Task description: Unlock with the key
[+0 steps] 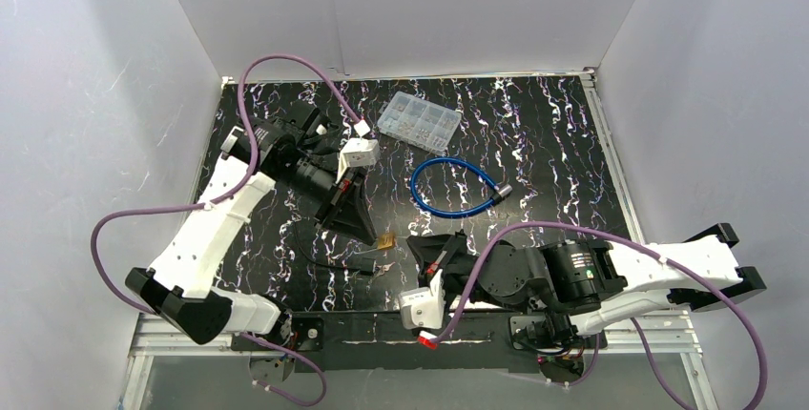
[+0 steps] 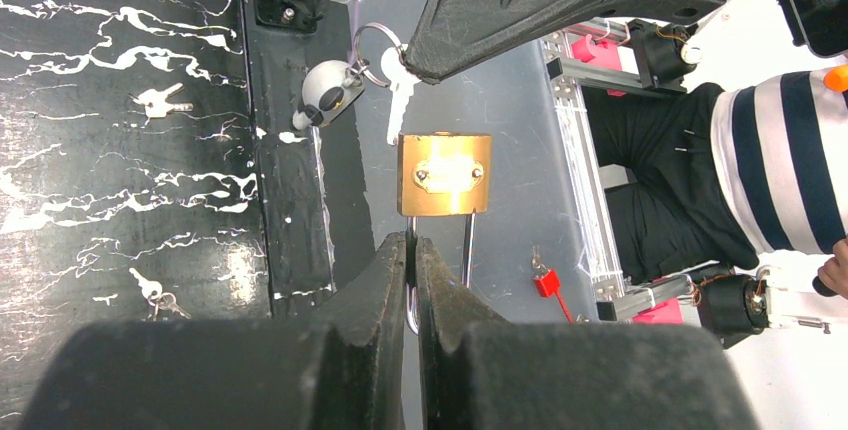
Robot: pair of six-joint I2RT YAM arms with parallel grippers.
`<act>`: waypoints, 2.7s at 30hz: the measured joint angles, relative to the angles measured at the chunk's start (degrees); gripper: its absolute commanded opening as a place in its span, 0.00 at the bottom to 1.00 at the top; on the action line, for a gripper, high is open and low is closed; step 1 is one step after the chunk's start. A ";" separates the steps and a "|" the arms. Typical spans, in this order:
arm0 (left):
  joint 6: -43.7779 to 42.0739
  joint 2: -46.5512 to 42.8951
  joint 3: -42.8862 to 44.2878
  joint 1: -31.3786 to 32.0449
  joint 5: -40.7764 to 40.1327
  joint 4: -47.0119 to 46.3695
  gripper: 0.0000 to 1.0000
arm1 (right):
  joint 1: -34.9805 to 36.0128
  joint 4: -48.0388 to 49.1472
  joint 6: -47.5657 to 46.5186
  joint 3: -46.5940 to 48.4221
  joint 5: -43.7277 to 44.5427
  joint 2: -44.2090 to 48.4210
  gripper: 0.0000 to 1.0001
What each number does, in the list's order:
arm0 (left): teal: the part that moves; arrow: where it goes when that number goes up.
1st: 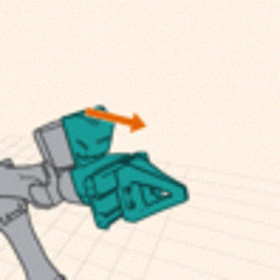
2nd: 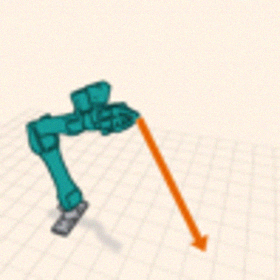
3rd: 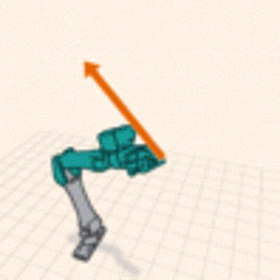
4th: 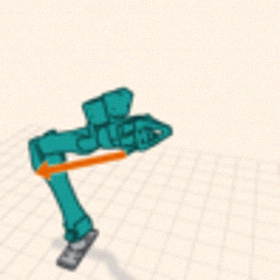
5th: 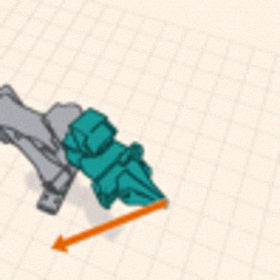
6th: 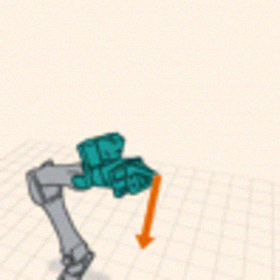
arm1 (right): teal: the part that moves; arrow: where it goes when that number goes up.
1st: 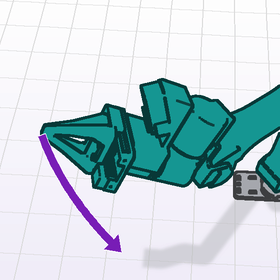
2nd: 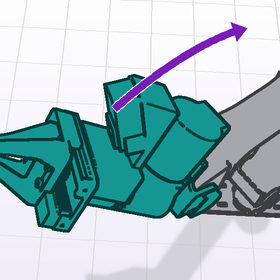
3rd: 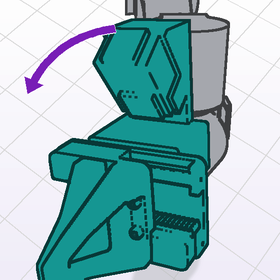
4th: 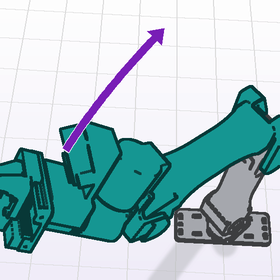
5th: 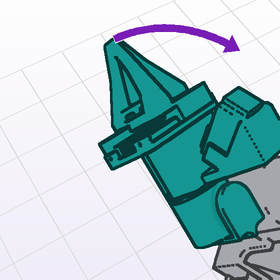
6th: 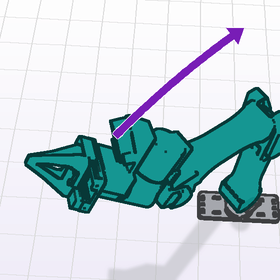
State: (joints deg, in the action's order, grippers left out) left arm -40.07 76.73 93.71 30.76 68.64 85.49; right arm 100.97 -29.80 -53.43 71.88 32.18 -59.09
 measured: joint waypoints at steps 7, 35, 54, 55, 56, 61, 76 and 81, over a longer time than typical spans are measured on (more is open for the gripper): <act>-0.02 -0.76 -0.35 0.00 -0.02 0.00 0.00 | 0.00 -0.02 -0.79 0.37 0.74 -0.17 0.01; 0.28 -0.76 -0.35 0.00 -0.28 0.00 0.00 | 0.02 -0.02 -0.90 1.86 1.07 -1.40 0.01; 0.70 -0.70 -0.35 0.00 -0.98 0.00 0.00 | 0.02 -1.03 -0.85 3.69 2.64 -2.03 0.01; 0.59 -0.70 -0.35 0.00 -1.07 0.00 0.00 | 0.02 -1.31 -0.79 4.07 2.80 -2.03 0.01; 0.46 -0.70 -0.35 0.00 -1.11 0.00 0.00 | 0.02 -1.57 -0.74 4.44 3.04 -1.99 0.01; 0.17 -0.55 -0.28 -0.22 -1.16 0.00 0.00 | 0.02 -1.75 -0.72 4.61 4.11 -1.46 0.01; -1.92 1.70 4.44 -0.26 -1.60 -0.02 0.00 | 0.02 -1.79 1.46 4.42 3.63 -0.90 0.01; -2.32 1.70 4.72 -0.26 -1.57 0.00 0.00 | 0.02 -2.93 2.54 4.63 3.17 -1.49 0.01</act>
State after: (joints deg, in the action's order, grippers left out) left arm -42.39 78.43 98.43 30.50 67.07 85.49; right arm 100.99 -32.73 -50.89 76.51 35.35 -60.58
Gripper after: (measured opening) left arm 0.030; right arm 0.021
